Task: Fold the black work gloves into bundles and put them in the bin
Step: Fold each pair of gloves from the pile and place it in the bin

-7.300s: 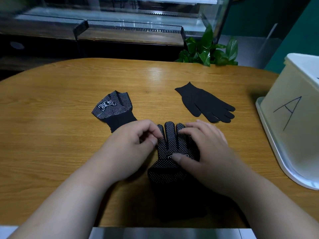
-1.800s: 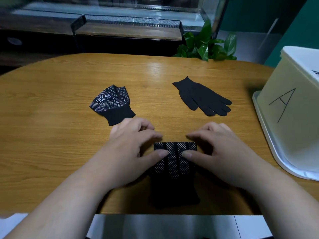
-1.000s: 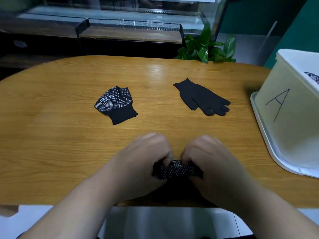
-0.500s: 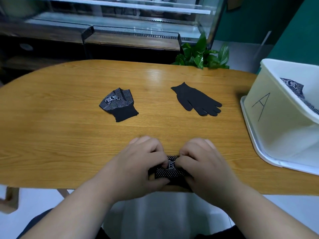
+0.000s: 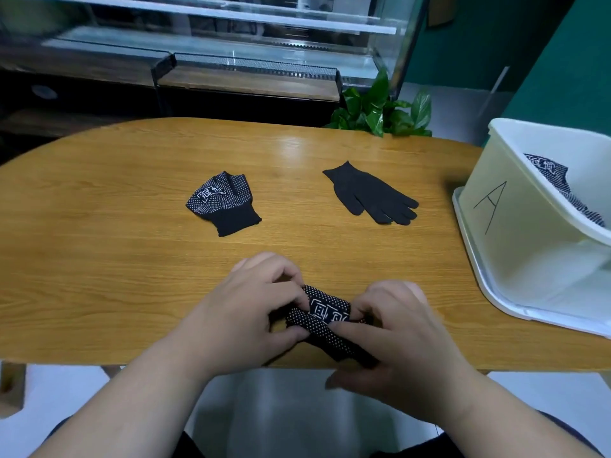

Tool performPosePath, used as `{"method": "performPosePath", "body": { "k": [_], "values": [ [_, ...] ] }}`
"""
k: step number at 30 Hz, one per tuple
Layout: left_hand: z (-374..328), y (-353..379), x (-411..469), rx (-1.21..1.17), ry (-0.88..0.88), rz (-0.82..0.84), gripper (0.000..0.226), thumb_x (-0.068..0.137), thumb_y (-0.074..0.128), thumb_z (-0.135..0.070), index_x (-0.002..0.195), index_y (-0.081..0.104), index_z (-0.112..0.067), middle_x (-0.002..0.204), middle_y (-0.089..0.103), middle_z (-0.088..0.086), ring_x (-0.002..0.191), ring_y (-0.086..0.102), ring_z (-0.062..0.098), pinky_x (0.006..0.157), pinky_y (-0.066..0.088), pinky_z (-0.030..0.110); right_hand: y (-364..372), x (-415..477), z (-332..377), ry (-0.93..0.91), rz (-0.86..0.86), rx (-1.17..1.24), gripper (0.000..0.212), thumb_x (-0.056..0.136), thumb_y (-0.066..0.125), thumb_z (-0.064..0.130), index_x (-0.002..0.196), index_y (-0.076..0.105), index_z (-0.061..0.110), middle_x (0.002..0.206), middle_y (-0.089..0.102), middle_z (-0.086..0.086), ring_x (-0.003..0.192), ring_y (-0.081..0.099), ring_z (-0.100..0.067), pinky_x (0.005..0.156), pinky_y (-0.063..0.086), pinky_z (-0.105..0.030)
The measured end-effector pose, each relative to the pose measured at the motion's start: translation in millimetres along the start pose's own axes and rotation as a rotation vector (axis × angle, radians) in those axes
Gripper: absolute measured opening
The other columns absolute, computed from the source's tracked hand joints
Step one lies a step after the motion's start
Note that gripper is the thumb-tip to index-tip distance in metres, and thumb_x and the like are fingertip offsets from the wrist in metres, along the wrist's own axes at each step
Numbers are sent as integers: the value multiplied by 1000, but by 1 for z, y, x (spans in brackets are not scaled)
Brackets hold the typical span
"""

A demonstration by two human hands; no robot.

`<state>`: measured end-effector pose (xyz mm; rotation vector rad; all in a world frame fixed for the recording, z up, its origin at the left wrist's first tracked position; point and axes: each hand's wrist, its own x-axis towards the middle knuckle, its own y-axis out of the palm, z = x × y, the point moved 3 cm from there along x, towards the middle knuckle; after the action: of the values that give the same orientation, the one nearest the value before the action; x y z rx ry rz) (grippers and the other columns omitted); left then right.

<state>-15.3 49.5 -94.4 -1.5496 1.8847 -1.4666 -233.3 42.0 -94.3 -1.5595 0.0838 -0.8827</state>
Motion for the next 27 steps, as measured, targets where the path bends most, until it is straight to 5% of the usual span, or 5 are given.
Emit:
{"method": "performPosePath", "body": {
  "k": [3, 8, 13, 21, 27],
  "values": [
    [0, 1, 0, -42, -28, 26, 24, 75, 68, -50, 93, 62, -36, 128, 56, -22, 129, 47, 2, 103, 43, 39, 3, 2, 5, 1, 65, -31, 41, 74, 69, 65, 90, 74, 27, 88, 58, 8, 90, 55, -20, 78, 41, -39],
    [-4, -1, -4, -68, -21, 73, 27, 73, 69, -51, 93, 60, -35, 129, 53, -27, 119, 50, -2, 98, 44, 33, 1, 1, 7, -9, 21, -41, 13, 87, 66, 37, 90, 73, 26, 91, 62, 11, 96, 60, -21, 82, 46, -43],
    [-14, -7, -3, -194, 12, 114, 28, 81, 65, -46, 107, 62, -37, 121, 52, -23, 110, 53, -1, 92, 44, 29, 4, 1, -5, 111, 45, -138, 23, 79, 64, 22, 100, 71, 29, 111, 68, 15, 117, 57, -21, 94, 35, -41],
    [-15, 2, 3, -454, -233, 16, 23, 92, 50, -36, 110, 55, -51, 97, 70, -26, 99, 63, -2, 88, 45, 20, -1, -1, -15, 339, 113, 136, 31, 94, 43, 44, 111, 68, 37, 102, 54, 19, 102, 50, -11, 90, 32, -37],
    [-6, -3, 25, -189, -254, -148, 15, 89, 58, -45, 100, 67, -39, 99, 57, -24, 104, 52, -1, 87, 35, 8, 0, 2, -23, 318, 197, 307, 25, 90, 48, 30, 104, 67, 38, 104, 63, 29, 110, 55, 2, 96, 40, -38]
  ]
}}
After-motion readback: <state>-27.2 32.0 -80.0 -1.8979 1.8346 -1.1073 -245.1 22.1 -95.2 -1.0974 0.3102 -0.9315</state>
